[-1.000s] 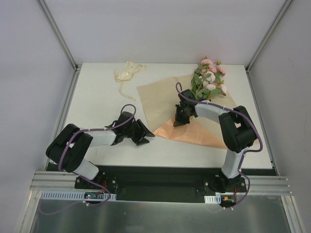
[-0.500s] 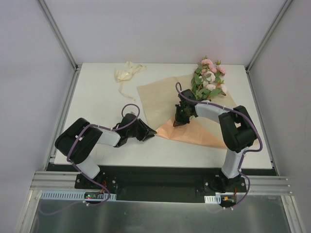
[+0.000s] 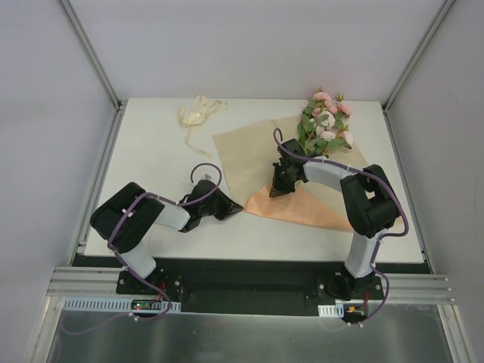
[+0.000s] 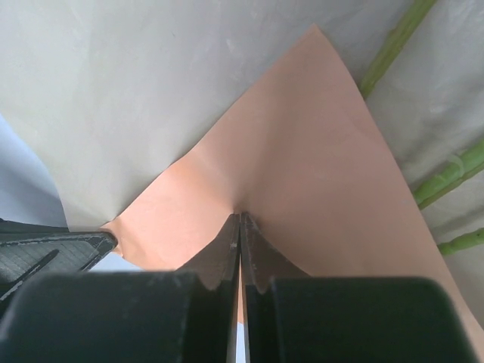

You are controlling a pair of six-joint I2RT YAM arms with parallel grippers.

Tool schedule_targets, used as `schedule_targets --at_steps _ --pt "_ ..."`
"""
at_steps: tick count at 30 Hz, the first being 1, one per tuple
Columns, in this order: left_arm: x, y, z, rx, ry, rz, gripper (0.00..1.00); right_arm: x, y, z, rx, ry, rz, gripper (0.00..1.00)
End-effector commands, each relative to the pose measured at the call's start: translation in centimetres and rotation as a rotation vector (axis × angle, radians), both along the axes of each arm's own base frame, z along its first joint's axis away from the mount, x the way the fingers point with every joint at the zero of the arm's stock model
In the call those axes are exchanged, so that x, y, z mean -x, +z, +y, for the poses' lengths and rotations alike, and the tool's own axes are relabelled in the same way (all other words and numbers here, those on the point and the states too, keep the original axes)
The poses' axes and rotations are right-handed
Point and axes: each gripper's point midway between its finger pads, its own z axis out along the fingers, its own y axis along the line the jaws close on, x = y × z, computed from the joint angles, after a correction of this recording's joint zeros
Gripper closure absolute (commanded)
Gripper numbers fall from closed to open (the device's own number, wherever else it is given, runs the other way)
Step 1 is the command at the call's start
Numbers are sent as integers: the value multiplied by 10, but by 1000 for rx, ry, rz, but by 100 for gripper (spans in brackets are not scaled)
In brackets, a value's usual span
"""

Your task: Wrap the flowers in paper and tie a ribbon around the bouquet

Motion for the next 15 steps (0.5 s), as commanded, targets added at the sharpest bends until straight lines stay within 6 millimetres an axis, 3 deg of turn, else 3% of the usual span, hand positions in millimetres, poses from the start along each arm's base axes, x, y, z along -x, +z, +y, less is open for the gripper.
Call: schedule_targets --at_steps 1,2,4,5,6,8,15 --pt "-5 1 2 -142 -65 -115 100 11 -17 -2 16 1 45 99" --pt "-12 17 -5 -145 -83 -166 100 11 -17 -1 8 2 50 99" --pt "-10 22 -10 -233 -148 -224 100 10 -16 -1 -10 -11 56 99" --pt "-18 41 -19 -238 -162 -275 100 13 -18 -1 -21 -11 66 99" --pt "-18 41 -18 -304 -196 -304 100 13 -18 -1 -31 -14 67 99" --pt "-16 58 -37 -327 -248 -362 100 12 -19 -2 -59 -29 78 99" --pt "-10 70 -65 -397 -356 -444 100 13 -16 -6 -104 -57 92 99"
